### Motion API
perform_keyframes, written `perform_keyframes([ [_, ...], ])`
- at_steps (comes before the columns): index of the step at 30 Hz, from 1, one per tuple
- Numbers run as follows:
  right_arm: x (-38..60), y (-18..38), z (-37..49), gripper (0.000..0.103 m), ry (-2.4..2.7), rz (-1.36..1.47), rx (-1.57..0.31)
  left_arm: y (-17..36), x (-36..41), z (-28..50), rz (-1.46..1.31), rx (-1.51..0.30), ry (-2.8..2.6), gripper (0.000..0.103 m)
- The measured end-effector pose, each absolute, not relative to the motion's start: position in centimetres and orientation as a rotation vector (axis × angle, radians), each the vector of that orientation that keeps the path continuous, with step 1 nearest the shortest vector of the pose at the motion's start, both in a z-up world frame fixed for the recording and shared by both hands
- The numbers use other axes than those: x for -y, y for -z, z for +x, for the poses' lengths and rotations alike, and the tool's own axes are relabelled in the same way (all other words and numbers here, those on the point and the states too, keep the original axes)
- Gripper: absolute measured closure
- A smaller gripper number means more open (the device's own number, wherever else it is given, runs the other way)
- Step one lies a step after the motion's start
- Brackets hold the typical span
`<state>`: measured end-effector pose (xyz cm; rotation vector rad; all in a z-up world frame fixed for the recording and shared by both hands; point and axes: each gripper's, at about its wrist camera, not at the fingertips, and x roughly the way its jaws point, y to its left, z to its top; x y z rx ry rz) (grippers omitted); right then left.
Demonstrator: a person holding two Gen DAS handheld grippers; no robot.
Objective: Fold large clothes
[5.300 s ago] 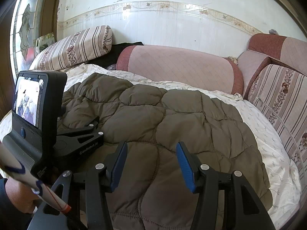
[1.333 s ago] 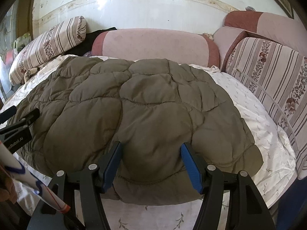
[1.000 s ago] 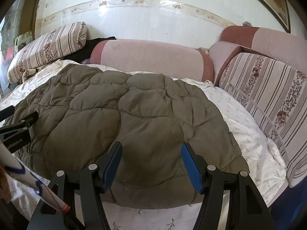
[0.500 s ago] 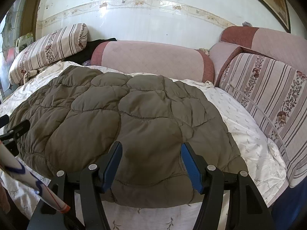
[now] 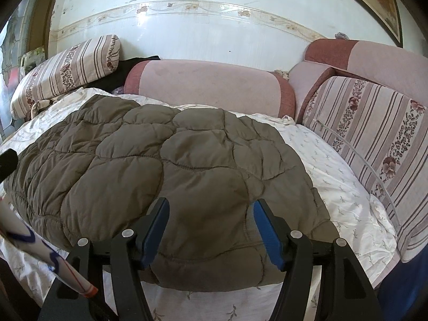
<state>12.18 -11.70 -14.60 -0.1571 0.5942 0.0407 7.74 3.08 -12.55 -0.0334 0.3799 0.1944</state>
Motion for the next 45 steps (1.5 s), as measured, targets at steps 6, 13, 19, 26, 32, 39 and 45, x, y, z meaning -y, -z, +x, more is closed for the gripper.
perform_keyframes([
  [6, 11.4, 14.6, 12.3, 0.029, -0.039, -0.17, -0.591, 12.4, -3.2, 7.8, -0.027, -0.378, -0.211, 0.0],
  [13, 11.6, 13.9, 11.8, 0.016, -0.016, -0.16, -0.567, 11.7, -2.6, 7.6, 0.0, -0.421, -0.228, 0.0],
  [19, 11.6, 12.6, 10.6, 0.009, 0.02, -0.155, -0.534, 11.2, -2.3, 6.3, 0.042, -0.453, -0.304, 0.0],
  [26, 10.8, 10.8, 7.8, 0.006, 0.066, -0.177, -0.468, 11.4, -2.8, 5.5, 0.023, -0.462, -0.335, 0.0],
  [32, 10.0, 9.7, 5.4, 0.002, 0.053, -0.158, -0.424, 12.1, -3.1, 5.7, 0.02, -0.493, -0.33, 0.0],
  [39, 9.2, 10.4, 5.0, 0.002, 0.028, -0.151, -0.449, 13.7, -3.3, 6.8, 0.007, -0.559, -0.311, 0.0],
  [45, 8.9, 11.0, 5.4, 0.002, 0.016, -0.142, -0.459, 14.2, -3.6, 7.5, -0.026, -0.582, -0.313, 0.0],
])
